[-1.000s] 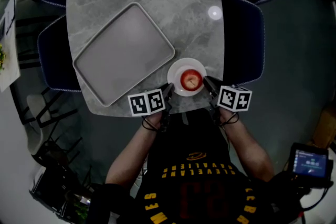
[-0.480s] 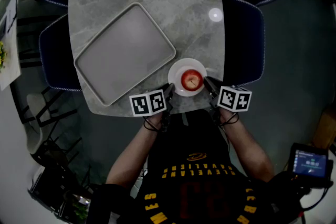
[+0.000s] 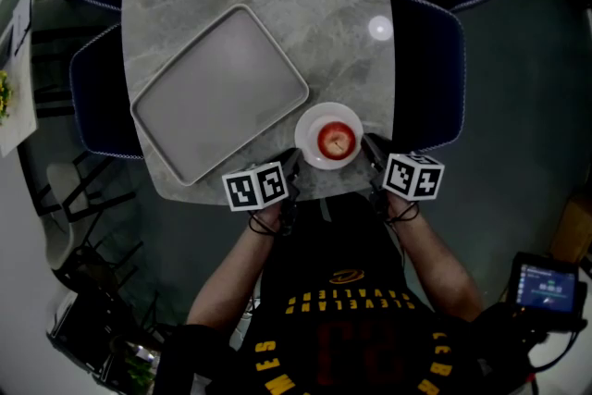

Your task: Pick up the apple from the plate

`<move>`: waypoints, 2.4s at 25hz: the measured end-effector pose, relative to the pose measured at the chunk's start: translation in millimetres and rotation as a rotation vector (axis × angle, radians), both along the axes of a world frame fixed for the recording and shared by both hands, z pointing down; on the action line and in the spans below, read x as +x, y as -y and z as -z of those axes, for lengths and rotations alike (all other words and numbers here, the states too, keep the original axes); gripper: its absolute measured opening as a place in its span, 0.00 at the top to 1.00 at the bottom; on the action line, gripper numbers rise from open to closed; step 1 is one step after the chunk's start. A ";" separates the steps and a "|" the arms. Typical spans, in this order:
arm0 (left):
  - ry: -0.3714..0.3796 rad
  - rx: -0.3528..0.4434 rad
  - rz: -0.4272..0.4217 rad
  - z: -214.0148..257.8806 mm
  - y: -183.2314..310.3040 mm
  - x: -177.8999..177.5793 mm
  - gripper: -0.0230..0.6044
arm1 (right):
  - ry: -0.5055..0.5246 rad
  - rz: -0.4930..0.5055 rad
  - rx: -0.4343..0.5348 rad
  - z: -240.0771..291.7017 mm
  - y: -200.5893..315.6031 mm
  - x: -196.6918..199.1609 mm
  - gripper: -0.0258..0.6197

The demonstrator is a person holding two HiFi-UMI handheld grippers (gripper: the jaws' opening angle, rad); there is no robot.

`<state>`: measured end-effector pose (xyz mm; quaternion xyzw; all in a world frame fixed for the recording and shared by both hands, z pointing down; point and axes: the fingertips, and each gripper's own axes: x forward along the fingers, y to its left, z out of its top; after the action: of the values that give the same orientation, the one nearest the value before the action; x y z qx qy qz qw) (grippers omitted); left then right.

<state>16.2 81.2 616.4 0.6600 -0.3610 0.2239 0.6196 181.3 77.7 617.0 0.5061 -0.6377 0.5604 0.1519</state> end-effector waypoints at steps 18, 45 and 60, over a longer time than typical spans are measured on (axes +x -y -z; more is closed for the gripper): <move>0.085 0.561 -0.054 112.4 56.1 1.9 0.96 | -0.109 0.172 0.425 101.1 51.4 -14.3 0.95; 0.167 1.329 -0.061 390.2 15.2 47.0 0.96 | -0.151 0.309 1.150 374.2 24.1 -36.9 0.95; 0.215 1.562 -0.074 461.5 -38.8 61.5 0.96 | -0.183 0.412 1.440 452.6 -27.5 -54.2 0.95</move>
<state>77.7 120.0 154.9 0.8905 -0.4494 -0.0116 -0.0697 127.1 105.2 164.4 0.3956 -0.9129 -0.0789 -0.0623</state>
